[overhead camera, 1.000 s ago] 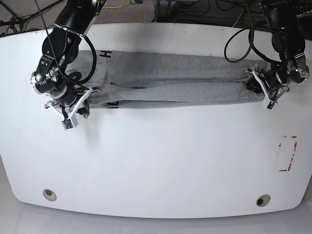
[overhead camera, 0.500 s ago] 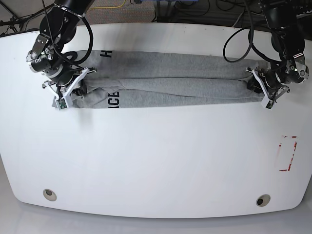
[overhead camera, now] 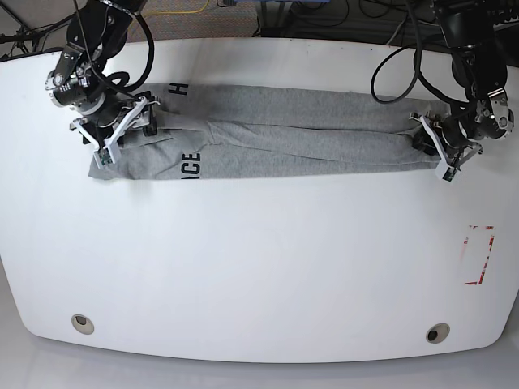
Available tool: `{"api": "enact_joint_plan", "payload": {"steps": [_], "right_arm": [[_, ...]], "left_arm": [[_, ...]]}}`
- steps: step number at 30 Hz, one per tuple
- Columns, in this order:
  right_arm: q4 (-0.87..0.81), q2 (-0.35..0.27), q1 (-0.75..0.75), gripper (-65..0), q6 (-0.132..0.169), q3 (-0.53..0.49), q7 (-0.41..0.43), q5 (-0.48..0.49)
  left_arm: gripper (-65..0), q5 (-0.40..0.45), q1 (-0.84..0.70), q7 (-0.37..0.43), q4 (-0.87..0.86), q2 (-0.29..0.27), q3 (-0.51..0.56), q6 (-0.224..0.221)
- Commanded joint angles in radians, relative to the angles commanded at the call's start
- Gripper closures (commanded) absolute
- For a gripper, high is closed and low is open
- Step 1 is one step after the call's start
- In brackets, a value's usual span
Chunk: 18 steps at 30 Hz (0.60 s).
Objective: Fold the T-shirt properly
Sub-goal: 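Grasp the shirt end with the left gripper, holding with the right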
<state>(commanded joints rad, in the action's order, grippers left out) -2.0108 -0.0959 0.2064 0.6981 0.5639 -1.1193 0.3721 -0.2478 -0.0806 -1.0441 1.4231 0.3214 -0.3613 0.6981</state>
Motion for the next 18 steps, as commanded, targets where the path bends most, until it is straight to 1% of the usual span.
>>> {"api": "enact_joint_plan", "payload": {"steps": [3,7,11,12,14,18], "right_arm": [[-0.037,0.005,0.018,-43.0,0.0,-0.002,-0.003,0.023],[-0.026,0.0,0.02,-43.0,0.0,-0.002,0.002,0.097],[-0.017,0.012,0.017,-42.6,0.0,-0.011,0.005,0.12],[-0.003,0.032,0.005,-41.1,0.0,-0.012,0.017,0.12],[0.021,0.051,-0.006,-37.3,0.0,-0.012,0.029,0.107],[0.087,0.06,-0.021,-23.8,0.0,-0.012,0.055,0.021]], "left_arm": [[-14.0,0.0,0.002,0.0,0.002,0.0,0.0,0.0],[-14.0,-0.002,0.002,0.0,0.002,0.0,0.012,0.0],[-14.0,-0.002,0.002,0.0,0.002,0.0,0.021,0.0],[-14.0,-0.002,0.002,0.0,0.002,0.0,0.021,0.0],[-14.0,-0.003,0.002,0.0,0.002,0.0,0.023,0.0],[-14.0,-0.003,0.002,0.0,0.002,-0.002,0.023,0.0]]}}
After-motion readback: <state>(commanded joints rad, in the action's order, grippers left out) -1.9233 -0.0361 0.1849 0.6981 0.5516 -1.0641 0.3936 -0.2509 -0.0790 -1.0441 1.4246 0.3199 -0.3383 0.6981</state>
